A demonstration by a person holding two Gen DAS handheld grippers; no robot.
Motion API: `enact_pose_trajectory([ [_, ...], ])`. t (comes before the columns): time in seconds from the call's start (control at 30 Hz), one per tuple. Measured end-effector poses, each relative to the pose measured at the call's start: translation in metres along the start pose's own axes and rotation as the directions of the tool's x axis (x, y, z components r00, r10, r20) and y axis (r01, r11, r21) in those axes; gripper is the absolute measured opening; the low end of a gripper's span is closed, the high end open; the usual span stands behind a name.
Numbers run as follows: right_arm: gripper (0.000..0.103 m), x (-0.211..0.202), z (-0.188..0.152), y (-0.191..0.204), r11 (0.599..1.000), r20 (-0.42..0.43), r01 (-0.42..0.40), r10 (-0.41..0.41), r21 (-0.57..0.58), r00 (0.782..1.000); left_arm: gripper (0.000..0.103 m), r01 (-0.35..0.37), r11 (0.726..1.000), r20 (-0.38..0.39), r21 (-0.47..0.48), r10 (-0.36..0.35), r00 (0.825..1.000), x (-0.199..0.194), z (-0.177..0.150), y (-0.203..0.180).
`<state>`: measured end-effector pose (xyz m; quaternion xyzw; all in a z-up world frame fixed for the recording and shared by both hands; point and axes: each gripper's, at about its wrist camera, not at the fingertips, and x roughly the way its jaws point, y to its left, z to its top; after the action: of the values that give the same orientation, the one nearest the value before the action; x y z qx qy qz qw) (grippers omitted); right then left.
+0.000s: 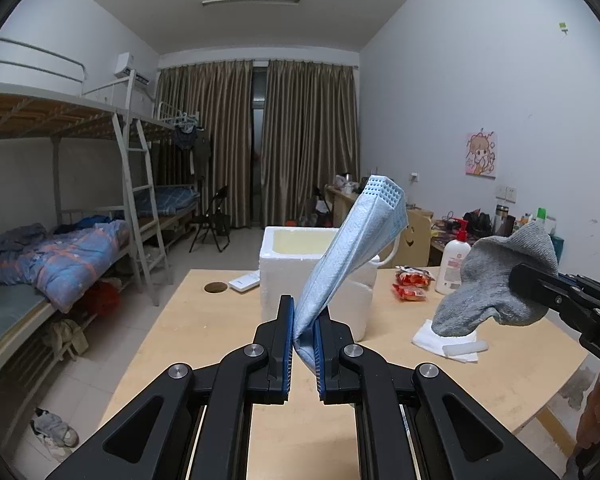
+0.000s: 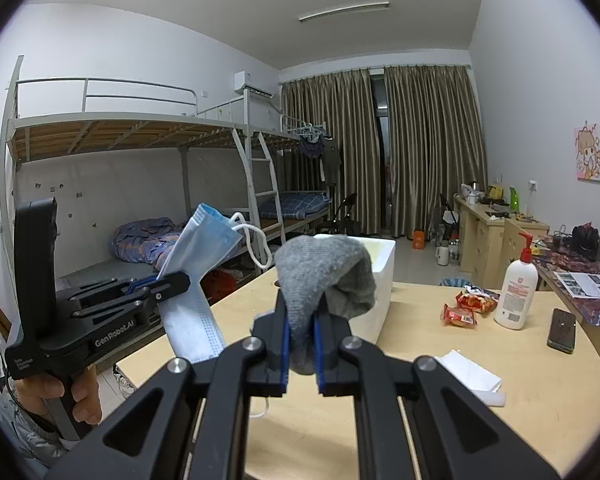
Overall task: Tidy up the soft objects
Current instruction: 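Lift and carry the mask and sock with both tools over the foam box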
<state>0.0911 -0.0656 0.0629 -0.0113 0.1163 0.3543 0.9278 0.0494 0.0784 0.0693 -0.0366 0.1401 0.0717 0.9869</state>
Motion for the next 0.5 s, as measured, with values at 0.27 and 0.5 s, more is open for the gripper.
enact_pose_trajectory([
  [0.27,0.012,0.018,0.013,-0.008,1.000,-0.007,-0.014,0.014,-0.001,1.000,0.010,-0.013,1.000,-0.015,0.002,0.013,1.000,0.027,0.012,0.005],
  [0.5,0.012,0.036,0.021,-0.015,1.000,-0.022,-0.018,0.018,0.001,1.000,0.010,-0.027,1.000,-0.011,0.000,0.027,1.000,0.047,0.026,0.012],
])
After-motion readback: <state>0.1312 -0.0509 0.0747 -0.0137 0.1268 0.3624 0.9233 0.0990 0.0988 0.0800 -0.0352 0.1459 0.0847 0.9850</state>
